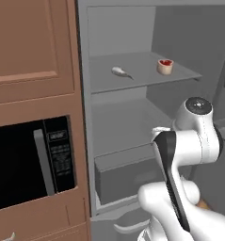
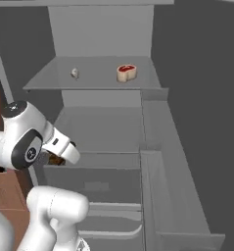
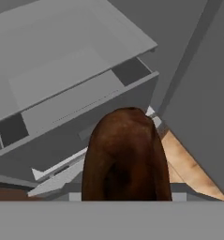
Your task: Gather the sweet potato and bell pepper from the fridge and place them on a tray on the dining counter. Then gather the steak and fish from the fridge and place them on the other tray.
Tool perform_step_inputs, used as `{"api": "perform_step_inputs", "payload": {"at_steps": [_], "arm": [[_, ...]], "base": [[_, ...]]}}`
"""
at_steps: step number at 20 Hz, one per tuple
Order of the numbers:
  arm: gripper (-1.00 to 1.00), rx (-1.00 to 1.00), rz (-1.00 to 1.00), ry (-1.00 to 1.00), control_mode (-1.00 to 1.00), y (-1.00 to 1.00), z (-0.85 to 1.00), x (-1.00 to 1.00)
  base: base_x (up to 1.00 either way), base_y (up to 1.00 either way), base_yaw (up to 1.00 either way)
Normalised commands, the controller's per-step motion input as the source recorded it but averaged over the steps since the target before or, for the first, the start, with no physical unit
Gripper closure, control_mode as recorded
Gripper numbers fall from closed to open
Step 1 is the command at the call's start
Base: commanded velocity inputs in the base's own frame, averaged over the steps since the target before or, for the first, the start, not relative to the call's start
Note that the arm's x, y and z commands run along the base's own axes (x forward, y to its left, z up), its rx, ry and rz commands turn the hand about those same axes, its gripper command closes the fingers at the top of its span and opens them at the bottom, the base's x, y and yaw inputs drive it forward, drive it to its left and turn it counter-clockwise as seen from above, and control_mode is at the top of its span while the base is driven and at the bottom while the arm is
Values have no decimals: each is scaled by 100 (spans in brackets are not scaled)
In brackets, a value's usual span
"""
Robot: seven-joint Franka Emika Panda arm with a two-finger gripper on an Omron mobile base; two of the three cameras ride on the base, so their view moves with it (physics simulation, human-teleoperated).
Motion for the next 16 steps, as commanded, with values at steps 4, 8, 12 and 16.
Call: {"api": "perform_step_inputs", "payload": {"at_steps": [4, 8, 12, 16], "arm": [[100, 0, 0, 0, 100, 0, 0, 0], [100, 0, 0, 0, 100, 0, 0, 0], [100, 0, 0, 0, 100, 0, 0, 0], [100, 0, 0, 0, 100, 0, 0, 0]], "base": [[-50, -1, 34], [-83, -10, 29], [-98, -4, 25], [-85, 4, 31]]}}
